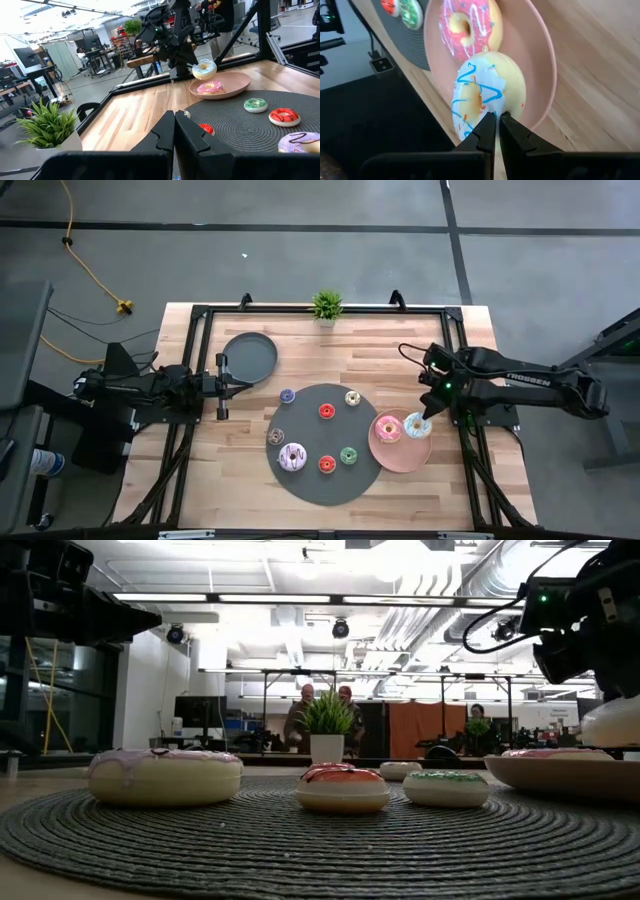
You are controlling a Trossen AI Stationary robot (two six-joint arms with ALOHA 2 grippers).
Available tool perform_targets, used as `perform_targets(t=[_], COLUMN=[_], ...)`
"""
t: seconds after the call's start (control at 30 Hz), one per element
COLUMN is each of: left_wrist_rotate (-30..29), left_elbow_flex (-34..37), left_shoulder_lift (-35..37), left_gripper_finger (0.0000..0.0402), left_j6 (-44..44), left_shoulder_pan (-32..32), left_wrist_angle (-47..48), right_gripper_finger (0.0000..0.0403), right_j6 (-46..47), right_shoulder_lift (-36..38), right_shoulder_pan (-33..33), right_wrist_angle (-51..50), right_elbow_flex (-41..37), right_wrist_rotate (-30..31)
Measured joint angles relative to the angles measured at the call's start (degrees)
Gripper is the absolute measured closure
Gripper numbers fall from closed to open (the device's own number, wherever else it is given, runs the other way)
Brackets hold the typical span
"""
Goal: Pick & Place donuts
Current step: Put the big white donut on the pink plate
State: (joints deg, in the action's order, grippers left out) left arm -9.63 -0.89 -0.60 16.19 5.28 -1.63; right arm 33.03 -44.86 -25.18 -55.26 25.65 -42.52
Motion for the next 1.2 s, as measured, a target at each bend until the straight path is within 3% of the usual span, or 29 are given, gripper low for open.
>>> perform_targets(t=[0.37,0.87,1.2], left_wrist_rotate=[0.0,0.0,0.0], left_elbow_flex=[0.0,0.0,0.0], left_shoulder_lift=[0.0,0.0,0.0], left_gripper_finger=[0.0401,0.0401,0.0401], left_j6=[0.0,0.0,0.0], left_shoulder_pan=[0.0,0.0,0.0], left_wrist_angle=[0.0,0.0,0.0], right_gripper_finger=[0.0392,0.0389,0.0332], right_j6=[2.6,1.8,1.7], right_shoulder_lift=[-2.5,-11.0,-11.1], right_shoulder_pan=[3.0,4.3,4.3], right_wrist_angle=[-1.5,5.9,6.7], right_elbow_flex=[0.0,0.0,0.0], right_wrist_rotate=[2.7,1.9,3.5])
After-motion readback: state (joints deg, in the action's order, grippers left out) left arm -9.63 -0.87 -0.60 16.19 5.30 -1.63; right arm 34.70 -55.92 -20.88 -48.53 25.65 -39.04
